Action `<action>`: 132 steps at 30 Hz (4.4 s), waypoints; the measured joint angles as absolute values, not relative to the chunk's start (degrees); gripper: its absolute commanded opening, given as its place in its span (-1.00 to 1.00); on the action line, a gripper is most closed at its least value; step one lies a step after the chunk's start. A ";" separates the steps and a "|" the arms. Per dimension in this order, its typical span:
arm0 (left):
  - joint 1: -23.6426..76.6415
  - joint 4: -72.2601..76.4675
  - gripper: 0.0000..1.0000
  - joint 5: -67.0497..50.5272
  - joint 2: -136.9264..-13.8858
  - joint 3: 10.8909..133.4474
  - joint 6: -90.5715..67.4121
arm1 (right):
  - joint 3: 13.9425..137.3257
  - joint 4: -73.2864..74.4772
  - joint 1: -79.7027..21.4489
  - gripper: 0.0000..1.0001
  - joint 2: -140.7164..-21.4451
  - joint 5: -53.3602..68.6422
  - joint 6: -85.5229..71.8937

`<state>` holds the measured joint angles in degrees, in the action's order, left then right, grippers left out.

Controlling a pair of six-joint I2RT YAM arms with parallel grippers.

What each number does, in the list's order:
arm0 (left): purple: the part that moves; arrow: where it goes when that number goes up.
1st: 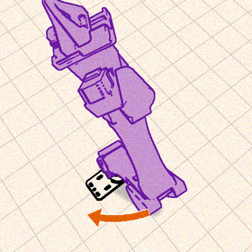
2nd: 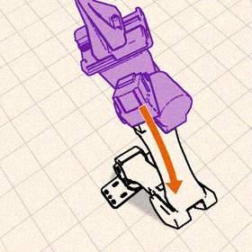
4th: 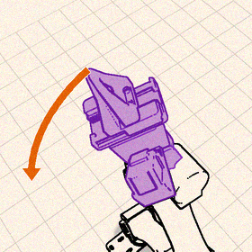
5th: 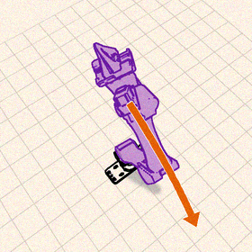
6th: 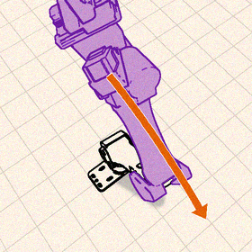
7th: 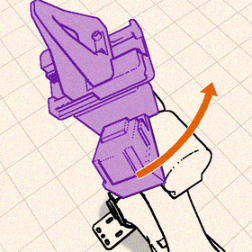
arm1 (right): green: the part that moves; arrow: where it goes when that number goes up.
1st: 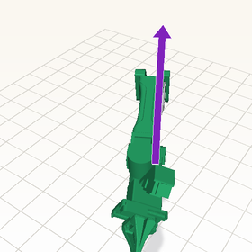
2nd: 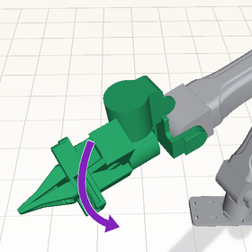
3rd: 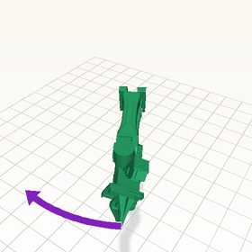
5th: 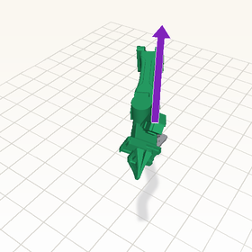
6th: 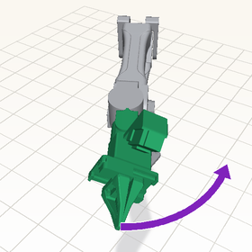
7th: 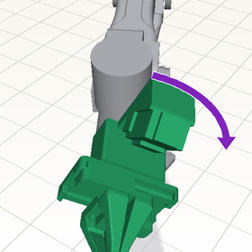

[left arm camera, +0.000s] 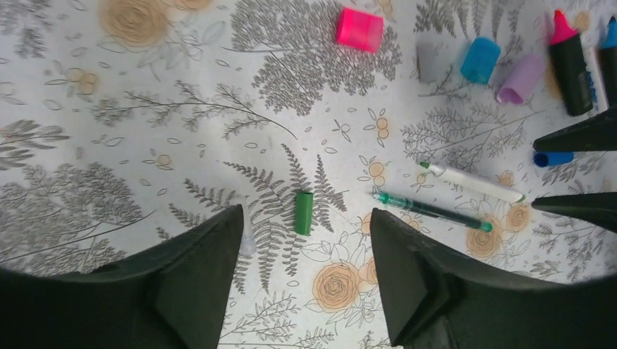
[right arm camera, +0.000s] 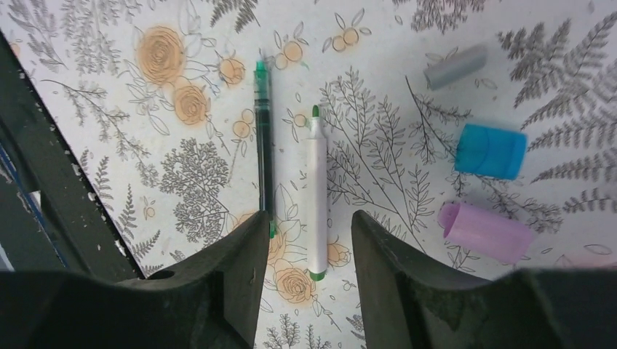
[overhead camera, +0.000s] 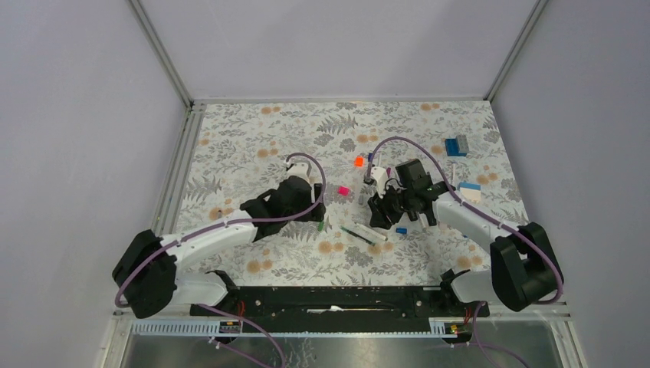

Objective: Open the pen caps
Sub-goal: Place the pen at the center of the board, then move the pen to the center of the board.

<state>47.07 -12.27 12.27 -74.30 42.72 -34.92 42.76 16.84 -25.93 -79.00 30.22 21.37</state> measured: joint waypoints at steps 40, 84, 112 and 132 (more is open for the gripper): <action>-11.22 -17.76 0.33 6.76 -74.96 36.58 -15.42 | 44.86 25.04 -25.93 0.14 -76.03 39.99 30.41; -13.30 -21.12 -0.80 -6.04 -82.85 41.36 13.23 | 44.86 25.04 -25.93 0.15 -75.57 39.44 31.11; 6.48 -21.85 0.50 -4.12 -100.71 63.48 -9.72 | 44.86 25.04 -25.93 0.18 -75.77 35.00 31.51; 9.74 -17.89 0.75 -2.48 -77.30 45.50 -12.43 | 44.84 25.04 -20.32 0.20 -76.14 35.57 31.83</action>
